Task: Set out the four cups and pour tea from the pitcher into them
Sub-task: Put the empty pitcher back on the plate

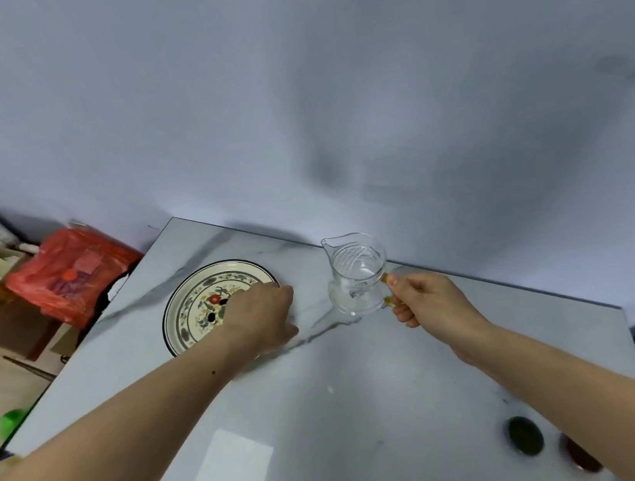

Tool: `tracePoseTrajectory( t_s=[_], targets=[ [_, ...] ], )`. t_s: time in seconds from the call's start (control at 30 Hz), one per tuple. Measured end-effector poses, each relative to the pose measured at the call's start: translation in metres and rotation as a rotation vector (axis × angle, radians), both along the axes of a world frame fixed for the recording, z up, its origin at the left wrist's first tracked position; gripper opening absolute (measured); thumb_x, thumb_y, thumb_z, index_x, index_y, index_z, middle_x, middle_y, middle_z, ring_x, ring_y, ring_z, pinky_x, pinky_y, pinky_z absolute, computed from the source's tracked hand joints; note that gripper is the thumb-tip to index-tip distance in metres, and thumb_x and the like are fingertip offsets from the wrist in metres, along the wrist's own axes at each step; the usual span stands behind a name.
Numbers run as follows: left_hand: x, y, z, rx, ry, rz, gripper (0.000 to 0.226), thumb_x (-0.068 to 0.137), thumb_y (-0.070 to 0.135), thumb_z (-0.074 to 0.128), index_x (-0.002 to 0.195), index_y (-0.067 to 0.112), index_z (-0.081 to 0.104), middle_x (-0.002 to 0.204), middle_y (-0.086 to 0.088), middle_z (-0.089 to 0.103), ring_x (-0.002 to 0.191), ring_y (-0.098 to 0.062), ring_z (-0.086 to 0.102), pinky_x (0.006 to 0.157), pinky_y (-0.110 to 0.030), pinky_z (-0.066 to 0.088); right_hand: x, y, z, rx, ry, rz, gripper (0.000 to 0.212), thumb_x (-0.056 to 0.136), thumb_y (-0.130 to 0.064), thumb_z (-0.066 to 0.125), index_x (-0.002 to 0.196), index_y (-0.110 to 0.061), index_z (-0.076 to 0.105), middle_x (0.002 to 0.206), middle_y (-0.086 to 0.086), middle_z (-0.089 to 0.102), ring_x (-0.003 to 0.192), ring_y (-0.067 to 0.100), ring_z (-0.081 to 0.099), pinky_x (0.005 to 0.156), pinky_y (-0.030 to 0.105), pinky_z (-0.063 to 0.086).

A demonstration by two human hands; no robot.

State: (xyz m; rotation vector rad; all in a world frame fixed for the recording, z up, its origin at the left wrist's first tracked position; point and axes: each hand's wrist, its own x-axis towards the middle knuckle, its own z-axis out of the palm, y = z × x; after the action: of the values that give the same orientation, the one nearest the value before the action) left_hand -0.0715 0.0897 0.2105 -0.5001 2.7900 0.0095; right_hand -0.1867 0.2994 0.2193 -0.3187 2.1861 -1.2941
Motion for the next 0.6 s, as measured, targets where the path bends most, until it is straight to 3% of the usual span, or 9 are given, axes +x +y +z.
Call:
tracePoseTrajectory(
  t_s=[0.33, 0.47, 0.6],
  targets=[
    [0.013, -0.109, -0.032, 0.042, -0.044, -0.035, 0.046, 0.086, 0.045, 0.059, 0.125, 0.021, 0.054, 0.124, -0.001, 0.062, 0.118, -0.025, 0.057, 0.088, -0.037, 0.050, 0.021, -0.100, -0.015, 0.049, -0.034, -0.047, 0.042, 0.094, -0.038, 0.053, 0.082, 0.001, 0.065, 0.074, 0.003, 0.063, 0.065, 0.013, 0.058, 0.068, 0.028, 0.051],
    [0.019, -0.164, -0.051, 0.094, -0.070, -0.062, 0.044, 0.084, 0.048, 0.059, 0.118, 0.020, 0.057, 0.119, 0.000, 0.063, 0.113, -0.023, 0.059, 0.077, -0.034, 0.047, 0.049, -0.143, -0.036, 0.073, -0.048, -0.125, 0.040, 0.093, -0.042, 0.053, 0.077, -0.007, 0.066, 0.073, 0.001, 0.066, 0.065, 0.013, 0.061, 0.076, 0.037, 0.056],
    [0.024, -0.202, -0.074, 0.192, -0.128, -0.072, 0.043, 0.082, 0.048, 0.061, 0.116, 0.021, 0.059, 0.115, 0.002, 0.064, 0.109, -0.021, 0.061, 0.086, -0.039, 0.054, 0.077, -0.180, -0.058, 0.089, -0.076, -0.220, 0.039, 0.093, -0.042, 0.052, 0.072, -0.013, 0.065, 0.071, 0.001, 0.067, 0.065, 0.013, 0.060, 0.078, 0.039, 0.056]
  ],
)
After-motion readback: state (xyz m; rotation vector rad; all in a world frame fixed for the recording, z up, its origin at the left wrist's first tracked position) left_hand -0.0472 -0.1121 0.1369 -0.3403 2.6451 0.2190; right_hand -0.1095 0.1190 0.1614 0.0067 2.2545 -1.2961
